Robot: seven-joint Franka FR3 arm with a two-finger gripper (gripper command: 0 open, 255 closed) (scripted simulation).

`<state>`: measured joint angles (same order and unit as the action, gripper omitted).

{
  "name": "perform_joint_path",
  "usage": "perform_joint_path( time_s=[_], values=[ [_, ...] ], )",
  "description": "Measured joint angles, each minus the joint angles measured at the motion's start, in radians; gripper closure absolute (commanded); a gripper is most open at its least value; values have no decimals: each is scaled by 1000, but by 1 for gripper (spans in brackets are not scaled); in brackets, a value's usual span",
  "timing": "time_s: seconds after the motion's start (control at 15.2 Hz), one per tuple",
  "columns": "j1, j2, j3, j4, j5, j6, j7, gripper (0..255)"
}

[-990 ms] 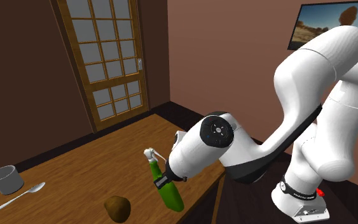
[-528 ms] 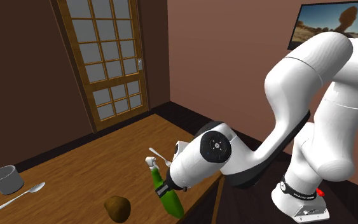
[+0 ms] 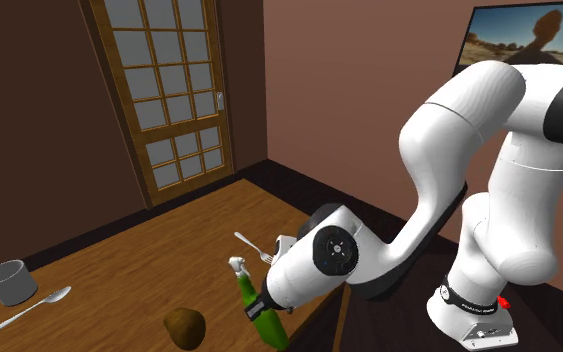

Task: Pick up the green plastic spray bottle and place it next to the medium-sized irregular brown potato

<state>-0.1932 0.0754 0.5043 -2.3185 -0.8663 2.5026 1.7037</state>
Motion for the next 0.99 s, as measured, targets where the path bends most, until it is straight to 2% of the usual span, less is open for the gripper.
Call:
perform_joint_path(
  time_s=[0.4,0.46,0.86,0.99],
  values=[
    [0,2,-2,0,-10,3,9,255],
    [0,2,-1,1,-9,3,8,0],
    [1,8,-1,-3,-10,3,10,0],
    [2,-39,10,-24,40,-6,-23,0]
  ],
)
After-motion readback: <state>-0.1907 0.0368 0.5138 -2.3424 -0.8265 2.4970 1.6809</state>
